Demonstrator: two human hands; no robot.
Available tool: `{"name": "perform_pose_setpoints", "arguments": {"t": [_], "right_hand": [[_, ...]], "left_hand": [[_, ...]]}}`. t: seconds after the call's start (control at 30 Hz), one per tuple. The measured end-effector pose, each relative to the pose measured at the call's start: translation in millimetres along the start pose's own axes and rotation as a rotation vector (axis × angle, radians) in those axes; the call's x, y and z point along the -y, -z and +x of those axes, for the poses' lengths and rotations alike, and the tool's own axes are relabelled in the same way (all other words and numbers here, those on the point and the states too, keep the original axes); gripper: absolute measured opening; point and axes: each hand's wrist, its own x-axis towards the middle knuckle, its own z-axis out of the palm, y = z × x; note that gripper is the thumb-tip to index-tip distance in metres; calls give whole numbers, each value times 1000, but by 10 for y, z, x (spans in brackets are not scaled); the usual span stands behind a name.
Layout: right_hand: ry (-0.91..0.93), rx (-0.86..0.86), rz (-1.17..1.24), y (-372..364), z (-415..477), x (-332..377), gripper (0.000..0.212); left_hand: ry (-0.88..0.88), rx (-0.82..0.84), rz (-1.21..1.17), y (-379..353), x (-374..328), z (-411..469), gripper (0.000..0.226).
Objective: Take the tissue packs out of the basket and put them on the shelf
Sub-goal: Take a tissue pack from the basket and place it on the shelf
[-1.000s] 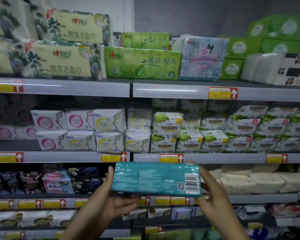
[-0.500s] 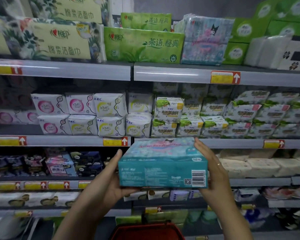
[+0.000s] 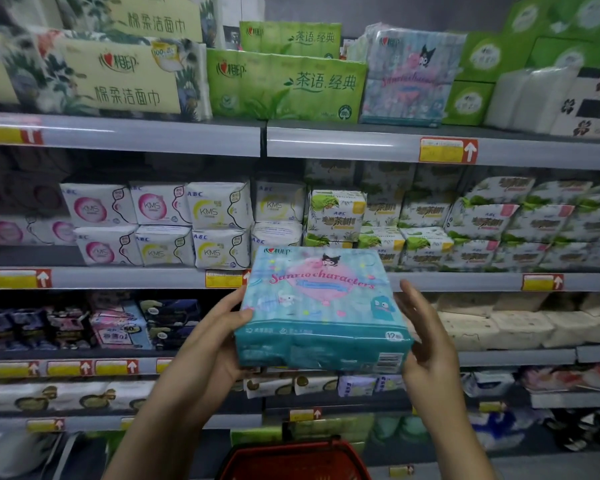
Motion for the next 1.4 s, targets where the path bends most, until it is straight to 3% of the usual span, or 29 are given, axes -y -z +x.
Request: {"name": "perform_pose_setpoints", "arguments": {"t": [0.03,0.13,0.17,0.27,0.4,0.47,0.57,0.63,0.7,0.77,0.87,1.1,1.3,1.4], "right_hand": [[-109,-46,127,0,-6,22,49],[-402,-124,452,28,43,40,38],[-466,-114,517,35,70,54,38],[-551,-52,583,48,133,68,71],[-624,44,651,30,143,117,61],[-631,83,668,10,135,87,68],[-600,90,681,-15,142,102,35],[-578,98,693,-32,165,131,30],[-527,100,696,-36,173,132,39],[-496,92,680,-28,187,120,66],[-465,38,650,-5,188,123,93],[-380,-16,601,208,137,72,97],[-351,-38,552,460,141,48,95],[-343,-40,547,598,147,37,92]], "left_hand": [[-12,-2,3,-4,1,4,105],[-45,11,-9,-46,-2,-2,109],[-55,19,-8,-62,-5,-2,109],[-79,26,-7,-115,-9,-4,110],[-128,25,-38,-166,-2,-14,107],[-153,38,-37,-189,-10,-34,105],[-188,26,-23,-191,-24,-45,101],[-227,9,8,-193,-33,-52,98],[-264,-11,34,-200,-26,-61,80],[-276,-19,72,-208,-19,-71,60],[-283,-9,172,-230,-10,-79,68],[-297,-88,323,-347,127,-14,72],[-306,-102,320,-595,252,93,61],[-321,-88,308,-706,313,136,68]]}}
